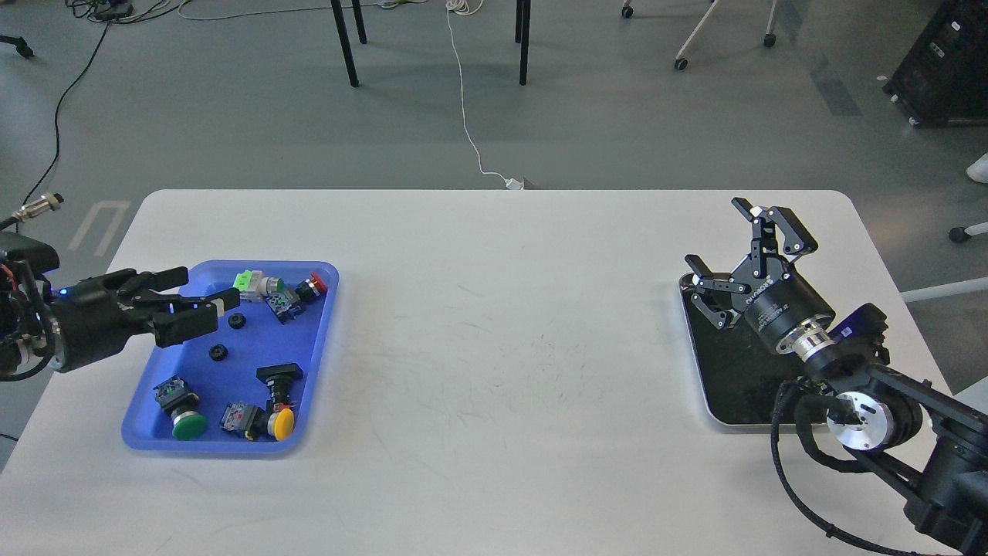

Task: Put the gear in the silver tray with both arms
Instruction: 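Reach the left gripper into the blue tray and grasp a small black gear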

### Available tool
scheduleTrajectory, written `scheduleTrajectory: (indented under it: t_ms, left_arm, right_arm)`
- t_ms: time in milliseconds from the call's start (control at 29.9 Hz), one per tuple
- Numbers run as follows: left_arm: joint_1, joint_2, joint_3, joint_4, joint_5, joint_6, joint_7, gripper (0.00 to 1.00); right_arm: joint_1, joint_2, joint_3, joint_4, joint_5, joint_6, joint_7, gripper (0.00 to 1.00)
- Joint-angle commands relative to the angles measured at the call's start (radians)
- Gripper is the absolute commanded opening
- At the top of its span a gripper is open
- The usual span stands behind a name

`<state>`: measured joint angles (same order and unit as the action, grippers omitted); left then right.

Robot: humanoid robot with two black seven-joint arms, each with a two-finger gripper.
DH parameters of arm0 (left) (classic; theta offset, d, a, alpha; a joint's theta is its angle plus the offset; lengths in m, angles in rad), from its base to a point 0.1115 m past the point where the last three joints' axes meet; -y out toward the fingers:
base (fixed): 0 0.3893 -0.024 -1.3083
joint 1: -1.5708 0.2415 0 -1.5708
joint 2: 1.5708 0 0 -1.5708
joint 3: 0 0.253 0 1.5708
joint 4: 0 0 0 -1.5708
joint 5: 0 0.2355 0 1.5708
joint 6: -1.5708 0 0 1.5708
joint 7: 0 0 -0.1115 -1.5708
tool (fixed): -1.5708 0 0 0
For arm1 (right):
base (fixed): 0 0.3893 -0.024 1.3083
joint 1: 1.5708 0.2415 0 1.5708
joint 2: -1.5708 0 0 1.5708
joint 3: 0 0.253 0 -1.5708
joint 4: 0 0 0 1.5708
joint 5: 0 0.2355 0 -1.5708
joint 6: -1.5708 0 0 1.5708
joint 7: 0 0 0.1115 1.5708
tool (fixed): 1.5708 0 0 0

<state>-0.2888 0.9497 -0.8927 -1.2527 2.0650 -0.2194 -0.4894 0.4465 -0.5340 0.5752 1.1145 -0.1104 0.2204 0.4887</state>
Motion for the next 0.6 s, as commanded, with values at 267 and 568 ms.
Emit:
scheduleTrajectory:
  t_ms: [267, 568]
  left_arm:
    - [-0.296, -0.172, 0.38, 0.375, 0.037, 0.103, 0.001, 0.78]
    - [-0.296, -0.216, 0.42, 0.46, 0.037, 0.104, 0.001, 0.7]
  right_arm:
    - [-0.002, -0.032, 0.003, 0.005, 0.0, 0.001, 0.0, 0.99]
    - [-0.006, -0.034, 0.005, 0.007, 0.0, 0.001, 0.0, 0.99]
